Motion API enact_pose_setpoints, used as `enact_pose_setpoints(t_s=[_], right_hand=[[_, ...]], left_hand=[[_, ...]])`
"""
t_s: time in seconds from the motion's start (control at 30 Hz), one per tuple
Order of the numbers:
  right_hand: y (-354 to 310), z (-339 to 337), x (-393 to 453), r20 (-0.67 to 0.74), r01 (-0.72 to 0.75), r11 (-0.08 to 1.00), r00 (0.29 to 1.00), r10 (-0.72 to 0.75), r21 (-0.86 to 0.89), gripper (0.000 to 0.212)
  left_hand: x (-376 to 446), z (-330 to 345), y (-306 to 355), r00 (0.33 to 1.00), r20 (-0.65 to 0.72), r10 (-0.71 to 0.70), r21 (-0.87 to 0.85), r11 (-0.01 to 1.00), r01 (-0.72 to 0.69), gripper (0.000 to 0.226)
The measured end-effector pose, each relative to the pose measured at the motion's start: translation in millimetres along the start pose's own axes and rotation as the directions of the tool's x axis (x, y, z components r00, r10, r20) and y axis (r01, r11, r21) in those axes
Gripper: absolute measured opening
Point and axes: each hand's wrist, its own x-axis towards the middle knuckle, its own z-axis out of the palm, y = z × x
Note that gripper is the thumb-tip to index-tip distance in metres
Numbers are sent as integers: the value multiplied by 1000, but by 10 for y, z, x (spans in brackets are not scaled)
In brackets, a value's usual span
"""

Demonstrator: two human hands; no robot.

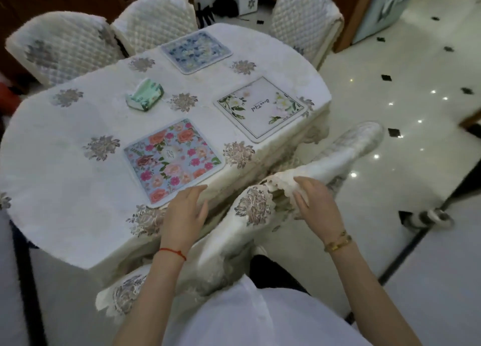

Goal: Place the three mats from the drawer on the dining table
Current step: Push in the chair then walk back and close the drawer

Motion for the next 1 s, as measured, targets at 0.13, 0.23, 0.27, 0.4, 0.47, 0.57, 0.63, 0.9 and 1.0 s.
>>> enact_pose_setpoints(t_s=[0.13,0.23,0.27,0.4,0.47,0.57,0.63,0.9,1.0], right_hand=[[150,-267,-546,-109,-139,990,984,138,-6,30],[345,-389,-910,-144,-257,966,957,252,-16,31],[429,-419,-1031,-156,-293,956,945,286,-23,32],[795,-540,-1476,-188,-414,910,894,406,-4,32],[1005,-606,-1659,-199,-464,885,866,459,24,33],[1408,-768,-1832,-213,-531,846,821,529,54,33],[1697,-951,-1894,-228,-547,835,808,543,51,33],[2881,-1892,-1761,-285,-576,816,774,565,54,32],[3217,-1995,-1683,-278,-578,813,771,573,71,33]], left_hand=[[60,94,306,983,86,160,-26,987,-159,30],[102,246,596,960,124,253,-73,967,-245,30],[101,308,713,953,135,271,-88,961,-261,31],[101,641,1186,907,185,377,-107,926,-363,30],[129,854,1457,871,226,437,-125,899,-419,30],[210,1224,1943,822,271,500,-150,866,-477,30],[244,1429,2322,809,279,517,-182,856,-484,31],[472,2102,3592,807,248,536,-245,841,-483,28],[607,2346,3818,817,288,500,-215,865,-454,31]])
